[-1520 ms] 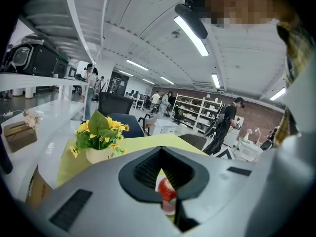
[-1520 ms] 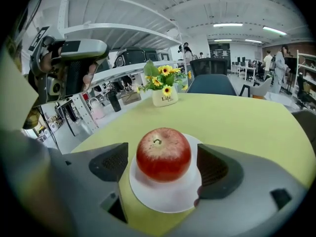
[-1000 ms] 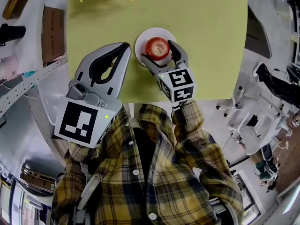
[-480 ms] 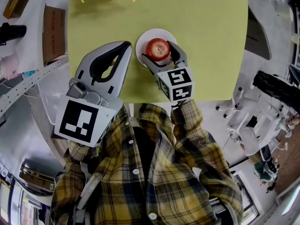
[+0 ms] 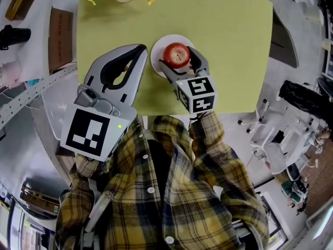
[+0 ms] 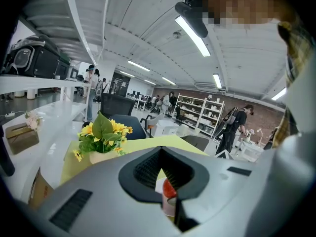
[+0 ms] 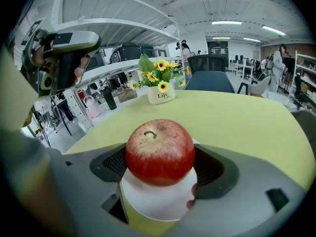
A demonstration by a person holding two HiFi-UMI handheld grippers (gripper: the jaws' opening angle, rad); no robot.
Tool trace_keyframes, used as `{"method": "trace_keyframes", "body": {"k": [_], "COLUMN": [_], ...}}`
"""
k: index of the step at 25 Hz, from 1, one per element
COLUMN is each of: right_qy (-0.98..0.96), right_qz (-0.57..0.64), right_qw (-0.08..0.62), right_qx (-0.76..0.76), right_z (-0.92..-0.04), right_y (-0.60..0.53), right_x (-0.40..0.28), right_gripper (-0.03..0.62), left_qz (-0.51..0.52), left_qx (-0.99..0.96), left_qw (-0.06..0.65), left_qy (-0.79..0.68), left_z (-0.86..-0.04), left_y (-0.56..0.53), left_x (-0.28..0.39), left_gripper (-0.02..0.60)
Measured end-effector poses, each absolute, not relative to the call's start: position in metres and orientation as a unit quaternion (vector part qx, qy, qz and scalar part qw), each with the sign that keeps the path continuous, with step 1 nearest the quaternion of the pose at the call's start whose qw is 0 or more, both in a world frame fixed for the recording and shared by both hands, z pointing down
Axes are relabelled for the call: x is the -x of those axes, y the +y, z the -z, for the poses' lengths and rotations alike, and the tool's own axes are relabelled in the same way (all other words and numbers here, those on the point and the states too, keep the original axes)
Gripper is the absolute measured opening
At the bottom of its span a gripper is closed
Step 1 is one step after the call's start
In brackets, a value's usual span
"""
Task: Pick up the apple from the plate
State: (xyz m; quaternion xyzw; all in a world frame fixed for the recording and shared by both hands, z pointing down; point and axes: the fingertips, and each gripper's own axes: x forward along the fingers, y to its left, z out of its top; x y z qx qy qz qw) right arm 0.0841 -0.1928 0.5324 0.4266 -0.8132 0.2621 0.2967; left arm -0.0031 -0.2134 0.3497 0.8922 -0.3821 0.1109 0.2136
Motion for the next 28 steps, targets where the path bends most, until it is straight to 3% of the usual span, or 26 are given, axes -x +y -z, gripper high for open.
{"method": "trace_keyframes", "body": {"k": [28], "right_qy": [-0.851], "right_qz": [-0.197], "right_qw": [0.195], "right_qx": [-0.445], "right_z": [-0.37], "right_y": [-0.182], "right_x": [-0.085], "right_gripper": [0.4], "left_qz": [-0.072], "left_qx": [-0.911], "left_qw": [0.141], "left_qy": [-0.38], "left_z": [-0.27], "left_y": [-0.192], "left_x": [-0.008], "left_gripper": [-0.002]}}
